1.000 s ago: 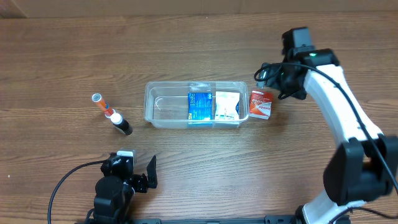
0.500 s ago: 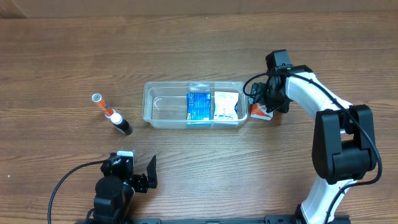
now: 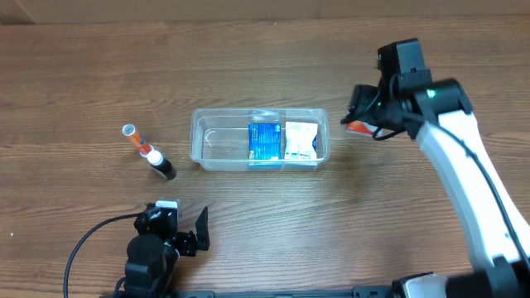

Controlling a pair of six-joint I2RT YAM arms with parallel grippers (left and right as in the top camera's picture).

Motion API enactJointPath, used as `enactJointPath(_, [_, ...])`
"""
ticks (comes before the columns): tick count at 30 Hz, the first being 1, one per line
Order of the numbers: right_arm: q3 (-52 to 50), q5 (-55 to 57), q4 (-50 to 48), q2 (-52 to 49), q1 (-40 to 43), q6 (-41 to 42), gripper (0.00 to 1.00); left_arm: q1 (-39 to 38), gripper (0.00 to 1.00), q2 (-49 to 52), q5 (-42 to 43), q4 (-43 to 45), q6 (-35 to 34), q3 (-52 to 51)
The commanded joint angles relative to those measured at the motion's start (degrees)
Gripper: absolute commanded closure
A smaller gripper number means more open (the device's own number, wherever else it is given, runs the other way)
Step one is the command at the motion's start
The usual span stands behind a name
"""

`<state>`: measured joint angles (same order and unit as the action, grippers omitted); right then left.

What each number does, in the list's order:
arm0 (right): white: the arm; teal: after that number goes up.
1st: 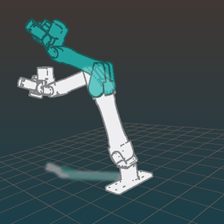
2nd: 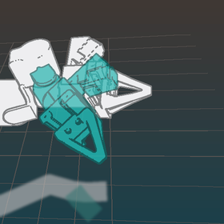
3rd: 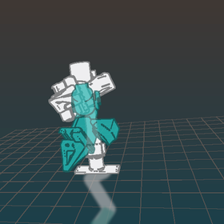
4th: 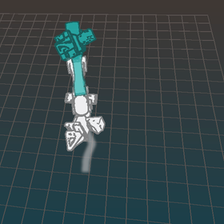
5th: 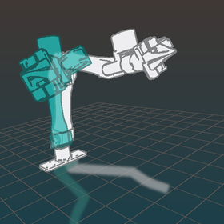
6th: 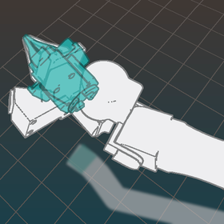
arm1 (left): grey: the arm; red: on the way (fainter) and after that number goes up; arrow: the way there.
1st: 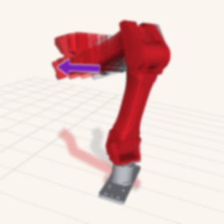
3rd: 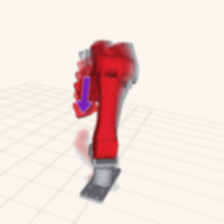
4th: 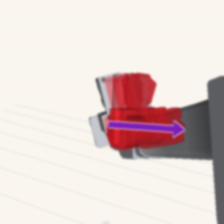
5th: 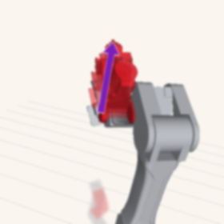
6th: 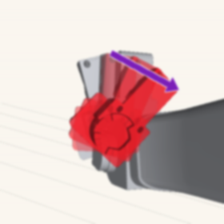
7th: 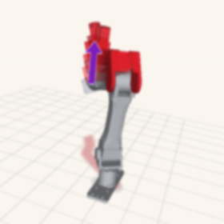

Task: Pack container
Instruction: 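Lower the red box into the container's left end and release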

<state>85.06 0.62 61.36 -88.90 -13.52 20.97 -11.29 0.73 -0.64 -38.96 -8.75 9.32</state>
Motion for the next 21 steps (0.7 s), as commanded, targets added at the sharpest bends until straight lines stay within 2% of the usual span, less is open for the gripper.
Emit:
enactJointPath(1, [0.7,-3.5,-4.0,1.0,-9.6,1.4,0.33,-0.5,0.00,-0.4,-0.3,0.3,1.1,-0.3])
enactJointPath(4, [0.7,-1.8,-13.8,-3.5,-18.9,3.5,0.34,-0.5,0.00,-0.4,-0.3,0.3,1.1,-0.3])
enactJointPath(8, [0.7,-0.5,-22.7,-11.8,-25.7,4.8,0.33,-0.5,0.00,-0.4,-0.3,0.3,1.1,-0.3])
enactJointPath(13, [0.7,-2.9,-31.3,-21.9,-28.9,7.2,0.33,-0.5,0.00,-0.5,-0.3,0.3,1.1,-0.3])
enactJointPath(21, [0.7,-3.4,-34.4,-27.7,-29.2,10.9,0.32,-0.5,0.00,-0.4,-0.3,0.3,1.1,-0.3])
